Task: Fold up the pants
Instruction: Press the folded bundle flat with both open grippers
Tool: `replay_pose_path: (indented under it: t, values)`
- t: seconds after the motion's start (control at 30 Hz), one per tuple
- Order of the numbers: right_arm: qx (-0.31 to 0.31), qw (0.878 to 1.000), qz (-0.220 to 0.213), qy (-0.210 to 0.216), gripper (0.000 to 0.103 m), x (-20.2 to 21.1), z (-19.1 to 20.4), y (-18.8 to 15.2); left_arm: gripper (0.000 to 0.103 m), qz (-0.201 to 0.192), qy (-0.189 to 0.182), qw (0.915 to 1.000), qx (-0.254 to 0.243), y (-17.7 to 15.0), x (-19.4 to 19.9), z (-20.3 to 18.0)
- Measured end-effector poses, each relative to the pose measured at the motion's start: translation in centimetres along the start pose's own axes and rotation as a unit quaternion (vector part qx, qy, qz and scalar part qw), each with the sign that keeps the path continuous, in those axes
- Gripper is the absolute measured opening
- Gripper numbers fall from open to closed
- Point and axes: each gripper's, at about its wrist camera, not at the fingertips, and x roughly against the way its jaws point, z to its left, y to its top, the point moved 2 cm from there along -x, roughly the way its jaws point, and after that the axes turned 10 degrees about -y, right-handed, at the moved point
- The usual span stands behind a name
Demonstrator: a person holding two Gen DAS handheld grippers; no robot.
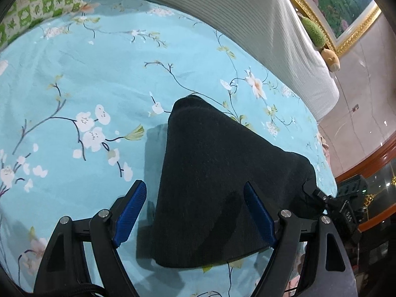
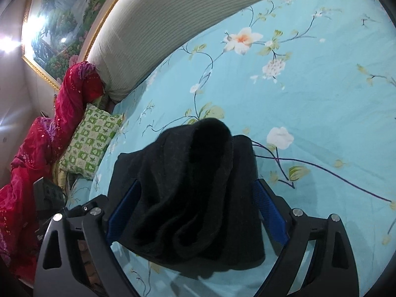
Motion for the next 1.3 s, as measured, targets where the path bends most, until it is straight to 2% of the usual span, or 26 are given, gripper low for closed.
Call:
replay_pose_path:
  t: [0.07, 0.13, 0.2, 0.3, 0.63, 0.77, 0.93, 1.07, 1.17, 1.3]
  values:
    - [-0.017, 1.0, 0.019, 0.016, 0.089, -0.6, -1.0, 0.0, 0.081, 0.005, 0.0, 1.0, 0.005, 0.1, -0.5, 0.2]
    - [-0.033, 0.998, 0.034, 0.031, 0.077, -1.1, -2.1, -0.1, 0.081, 0.012, 0.0, 0.9999, 0.007, 0.1, -1.1, 0.4]
    - [-0.028, 0.998, 0.04, 0.034, 0.072, -1.2, -2.5, -0.1, 0.082, 0.017, -0.001, 0.9998, 0.01, 0.1, -1.6, 0.7]
    - [-0.021, 0.998, 0.043, 0.039, 0.07, -1.1, -2.5, -0.2, 0.082, 0.021, -0.003, 0.9996, 0.016, 0.1, -2.1, 1.0]
    - [-0.011, 0.998, 0.045, 0.041, 0.07, -1.5, -2.4, -0.1, 0.083, 0.022, 0.013, 0.9994, 0.022, 0.1, -2.4, 0.5]
    - [0.004, 0.998, 0.051, 0.037, 0.07, -1.6, -2.3, -0.1, 0.083, 0.034, -0.002, 0.999, 0.028, 0.7, -3.4, 0.6]
    - [0.015, 0.996, 0.091, 0.021, 0.07, -2.3, -1.9, 0.4, 0.083, 0.071, -0.003, 0.9972, 0.024, 1.9, -4.6, 0.3]
    - [0.012, 0.993, 0.119, 0.002, 0.07, -2.8, -1.6, 0.7, 0.083, 0.093, -0.005, 0.9948, 0.041, 2.1, -5.1, 0.6]
    - [0.025, 0.992, 0.125, -0.012, 0.071, -2.7, -0.8, 0.8, 0.084, 0.093, -0.017, 0.9949, 0.036, 2.1, -5.2, 0.9]
    - [0.032, 0.992, 0.123, -0.008, 0.073, -2.9, -0.8, 0.7, 0.085, 0.078, -0.034, 0.996, 0.027, 2.1, -5.3, 1.3]
